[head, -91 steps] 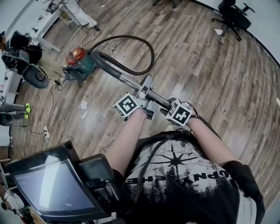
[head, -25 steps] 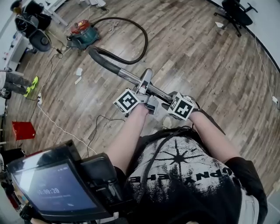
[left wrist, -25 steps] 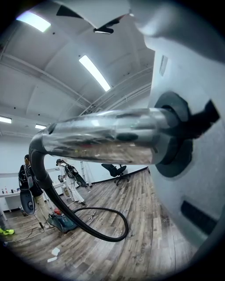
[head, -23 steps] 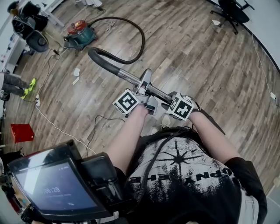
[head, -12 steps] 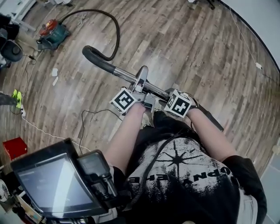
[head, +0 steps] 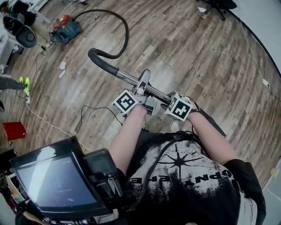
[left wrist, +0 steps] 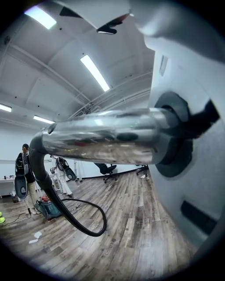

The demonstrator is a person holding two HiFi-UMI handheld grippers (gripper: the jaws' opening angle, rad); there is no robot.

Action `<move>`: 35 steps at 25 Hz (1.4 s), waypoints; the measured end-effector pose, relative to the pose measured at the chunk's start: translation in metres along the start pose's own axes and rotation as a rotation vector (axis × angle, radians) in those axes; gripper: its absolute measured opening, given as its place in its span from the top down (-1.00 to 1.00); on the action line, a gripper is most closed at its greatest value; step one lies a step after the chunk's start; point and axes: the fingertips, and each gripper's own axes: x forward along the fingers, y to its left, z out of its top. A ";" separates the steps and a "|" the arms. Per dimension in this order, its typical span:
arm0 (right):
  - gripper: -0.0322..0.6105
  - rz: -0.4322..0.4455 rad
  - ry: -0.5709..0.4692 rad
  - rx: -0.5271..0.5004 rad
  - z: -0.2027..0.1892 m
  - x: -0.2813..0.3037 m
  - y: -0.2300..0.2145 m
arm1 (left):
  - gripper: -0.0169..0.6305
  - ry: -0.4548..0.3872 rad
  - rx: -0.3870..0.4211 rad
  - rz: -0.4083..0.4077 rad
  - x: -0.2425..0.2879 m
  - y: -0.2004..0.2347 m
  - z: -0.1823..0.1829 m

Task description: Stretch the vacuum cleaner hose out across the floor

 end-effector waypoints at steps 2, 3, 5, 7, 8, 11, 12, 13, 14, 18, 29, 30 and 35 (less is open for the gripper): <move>0.64 0.002 0.003 -0.040 -0.020 -0.017 -0.003 | 0.82 -0.039 -0.014 -0.004 0.004 -0.012 -0.021; 0.64 0.002 0.007 -0.057 -0.032 -0.026 -0.003 | 0.82 -0.059 -0.022 -0.008 0.006 -0.018 -0.033; 0.64 -0.001 0.007 -0.092 -0.057 -0.042 -0.005 | 0.82 -0.097 -0.040 -0.014 0.009 -0.030 -0.058; 0.63 0.004 -0.007 -0.125 -0.080 -0.056 -0.005 | 0.82 -0.116 0.031 -0.016 0.012 -0.041 -0.080; 0.64 0.010 -0.016 -0.136 -0.091 -0.063 -0.003 | 0.82 -0.125 0.040 -0.018 0.014 -0.049 -0.093; 0.63 0.036 -0.038 -0.153 -0.115 -0.080 0.009 | 0.82 -0.148 -0.028 -0.011 0.013 -0.067 -0.126; 0.63 0.046 -0.043 -0.153 -0.118 -0.083 0.012 | 0.82 -0.149 -0.028 -0.004 0.012 -0.071 -0.130; 0.63 0.054 -0.046 -0.153 -0.121 -0.086 0.015 | 0.82 -0.148 -0.018 0.001 0.012 -0.073 -0.133; 0.63 0.060 -0.049 -0.153 -0.123 -0.088 0.017 | 0.82 -0.145 0.000 0.005 0.011 -0.076 -0.135; 0.63 0.064 -0.056 -0.159 -0.137 -0.092 0.032 | 0.82 -0.149 0.012 0.009 0.000 -0.084 -0.152; 0.63 0.063 -0.065 -0.167 -0.143 -0.093 0.090 | 0.82 -0.140 0.090 0.025 -0.055 -0.101 -0.164; 0.63 0.062 -0.065 -0.164 -0.144 -0.093 0.098 | 0.82 -0.134 0.112 0.031 -0.063 -0.102 -0.165; 0.64 0.027 -0.068 -0.141 -0.152 -0.094 0.140 | 0.82 -0.106 0.120 0.014 -0.100 -0.117 -0.181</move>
